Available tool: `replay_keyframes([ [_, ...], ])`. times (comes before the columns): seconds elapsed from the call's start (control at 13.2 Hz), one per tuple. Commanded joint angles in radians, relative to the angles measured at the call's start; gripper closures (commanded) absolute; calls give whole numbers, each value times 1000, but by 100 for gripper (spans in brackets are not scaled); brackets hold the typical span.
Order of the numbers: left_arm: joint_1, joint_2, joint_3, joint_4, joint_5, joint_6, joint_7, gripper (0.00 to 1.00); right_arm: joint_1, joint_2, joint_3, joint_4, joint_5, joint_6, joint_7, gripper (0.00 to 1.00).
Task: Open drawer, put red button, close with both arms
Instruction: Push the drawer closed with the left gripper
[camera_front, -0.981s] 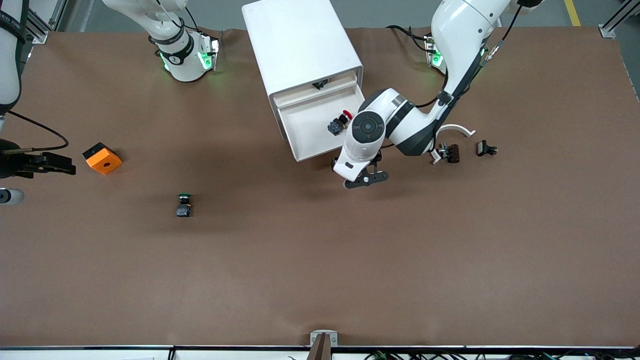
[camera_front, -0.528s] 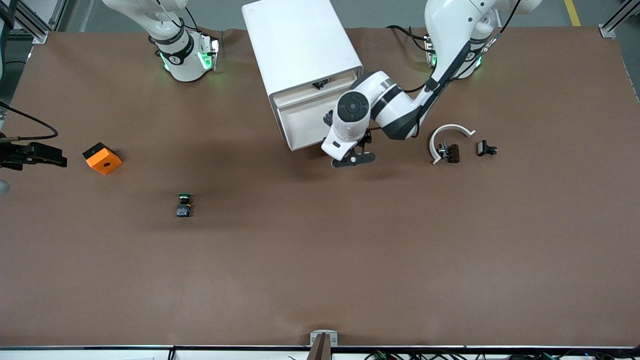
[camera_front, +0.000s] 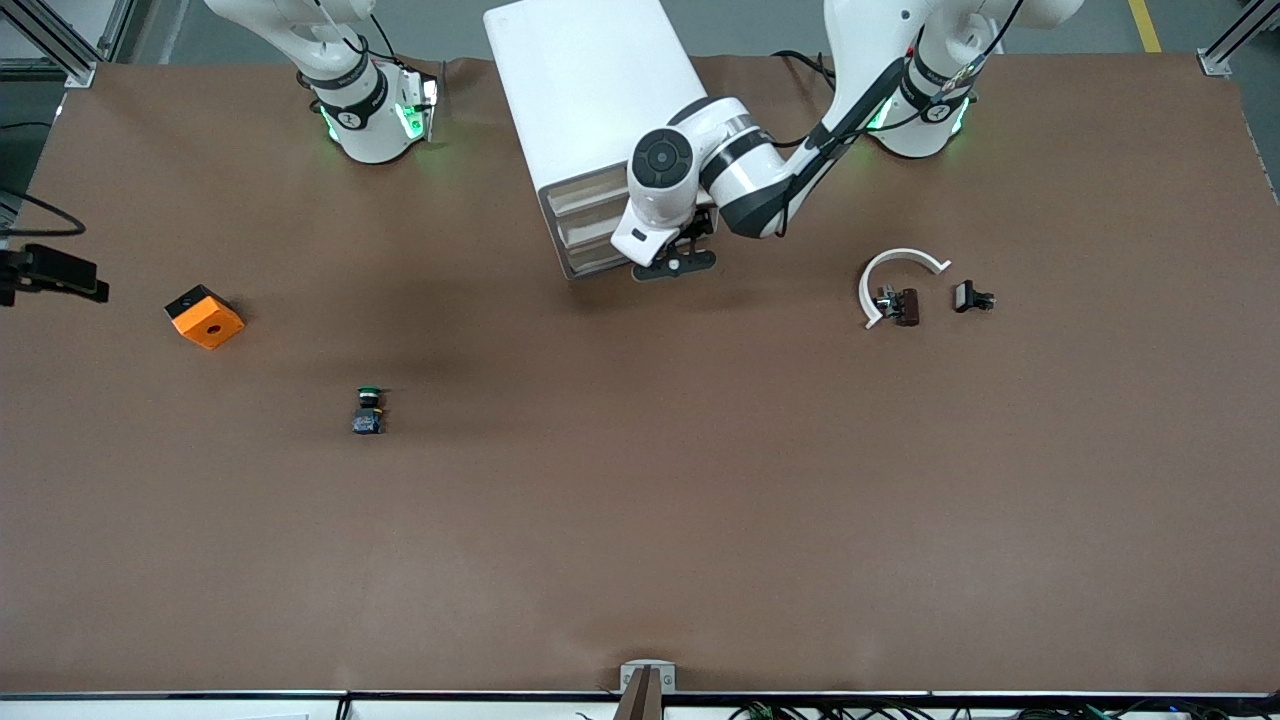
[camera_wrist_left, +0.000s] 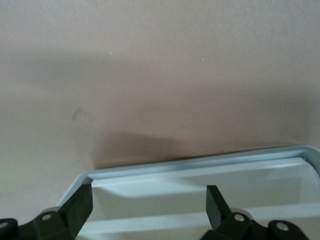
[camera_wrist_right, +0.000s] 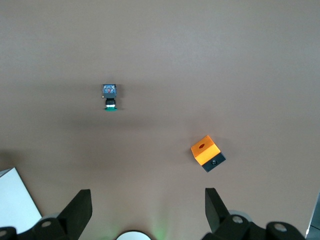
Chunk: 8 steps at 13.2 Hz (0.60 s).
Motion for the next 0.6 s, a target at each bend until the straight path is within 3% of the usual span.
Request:
replay_keyframes([
  [0.0,-26,-17,-8,-22,-9,9,-39,0,-13,-34,5,-27,2,-13,19,0],
  [0.23,-12,-3,1,4,4,5,-41,0,-20,-96,7,-98,3,30,19,0],
  [0.53,-1,-10,96,101,56,-6,-32,0,7,-177,16,-193,3,84,91,0],
])
